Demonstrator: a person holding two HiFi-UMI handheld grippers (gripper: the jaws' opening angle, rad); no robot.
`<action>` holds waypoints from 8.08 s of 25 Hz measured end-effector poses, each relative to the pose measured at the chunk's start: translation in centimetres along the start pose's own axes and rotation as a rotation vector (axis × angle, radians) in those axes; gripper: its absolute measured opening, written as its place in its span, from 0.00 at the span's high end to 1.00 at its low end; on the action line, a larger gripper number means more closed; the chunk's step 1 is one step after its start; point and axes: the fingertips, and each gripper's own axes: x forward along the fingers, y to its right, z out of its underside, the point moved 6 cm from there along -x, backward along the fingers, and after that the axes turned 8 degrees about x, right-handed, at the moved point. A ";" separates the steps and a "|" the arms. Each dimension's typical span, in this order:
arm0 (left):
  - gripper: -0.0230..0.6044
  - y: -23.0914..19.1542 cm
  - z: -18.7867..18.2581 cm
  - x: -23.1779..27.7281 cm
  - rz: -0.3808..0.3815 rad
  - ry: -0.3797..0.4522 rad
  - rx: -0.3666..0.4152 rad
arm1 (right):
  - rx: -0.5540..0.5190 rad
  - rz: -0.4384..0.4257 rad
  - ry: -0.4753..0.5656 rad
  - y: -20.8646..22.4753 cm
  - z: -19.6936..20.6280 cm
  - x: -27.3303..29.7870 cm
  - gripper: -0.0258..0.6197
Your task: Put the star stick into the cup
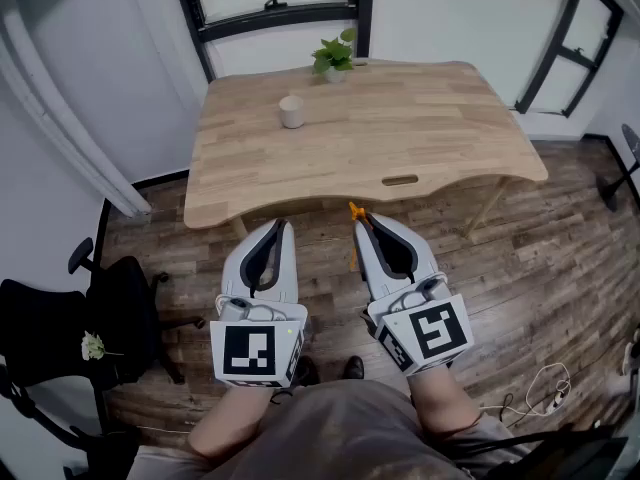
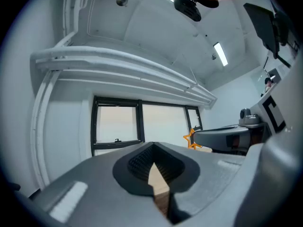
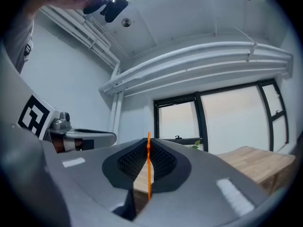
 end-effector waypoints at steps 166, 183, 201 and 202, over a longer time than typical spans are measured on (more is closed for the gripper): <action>0.96 -24.9 10.1 44.8 -0.140 -0.039 -0.016 | 0.010 -0.126 -0.029 22.0 1.3 49.2 0.92; 0.96 -23.6 7.9 43.5 -0.164 -0.002 0.019 | -0.021 -0.157 0.007 21.4 -0.3 47.4 0.93; 0.96 -23.6 8.5 43.9 -0.160 -0.035 0.007 | -0.005 -0.159 0.002 21.8 0.3 47.9 0.93; 0.96 -23.6 8.5 44.0 -0.159 -0.033 0.008 | -0.004 -0.158 0.002 21.9 0.3 47.9 0.93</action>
